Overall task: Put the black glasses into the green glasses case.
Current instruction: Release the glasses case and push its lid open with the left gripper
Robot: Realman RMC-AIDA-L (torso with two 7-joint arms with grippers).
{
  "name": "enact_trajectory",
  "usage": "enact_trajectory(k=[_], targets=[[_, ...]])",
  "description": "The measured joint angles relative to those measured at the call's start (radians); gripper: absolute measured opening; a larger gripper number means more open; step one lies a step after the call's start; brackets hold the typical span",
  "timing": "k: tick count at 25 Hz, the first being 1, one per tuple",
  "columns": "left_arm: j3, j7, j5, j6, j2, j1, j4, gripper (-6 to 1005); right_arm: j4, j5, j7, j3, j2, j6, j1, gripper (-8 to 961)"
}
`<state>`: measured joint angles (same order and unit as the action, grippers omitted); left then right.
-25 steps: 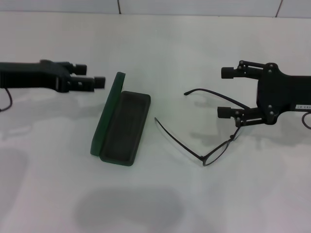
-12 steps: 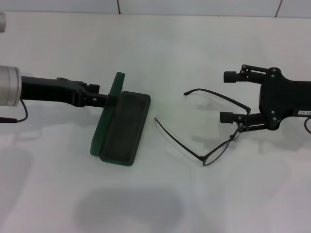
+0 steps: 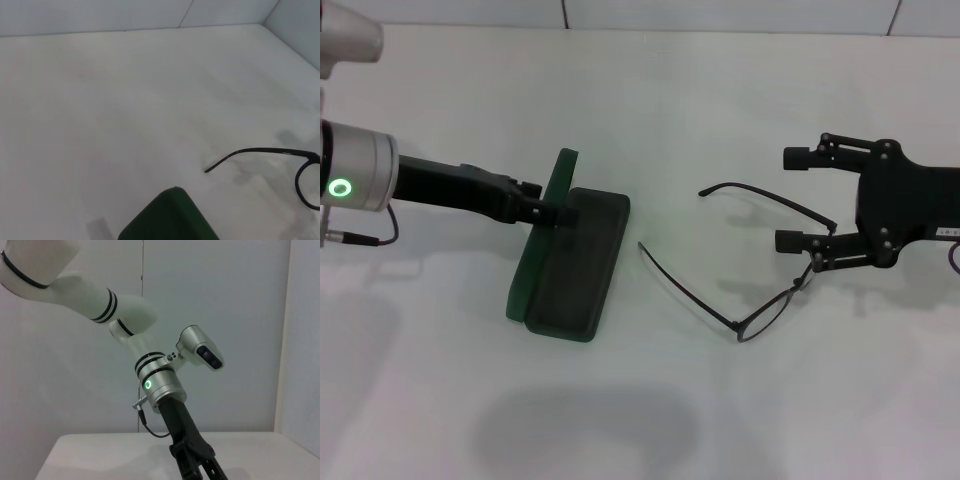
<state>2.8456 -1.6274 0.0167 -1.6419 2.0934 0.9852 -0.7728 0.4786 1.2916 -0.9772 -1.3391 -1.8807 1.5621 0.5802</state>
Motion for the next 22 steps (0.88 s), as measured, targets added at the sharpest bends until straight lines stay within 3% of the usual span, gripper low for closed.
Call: enact_trajectory(k=[15, 22], targets=[[0.000, -0.028, 0.052, 0.025, -0.003, 0.023, 0.042, 775, 0.008, 0.000, 0.002, 0.000, 0.006, -0.021, 0.007, 883], [0.000, -0.043, 0.076, 0.025, -0.004, 0.045, 0.048, 564, 0.011, 0.000, 0.014, 0.000, 0.008, -0.026, 0.005, 884]])
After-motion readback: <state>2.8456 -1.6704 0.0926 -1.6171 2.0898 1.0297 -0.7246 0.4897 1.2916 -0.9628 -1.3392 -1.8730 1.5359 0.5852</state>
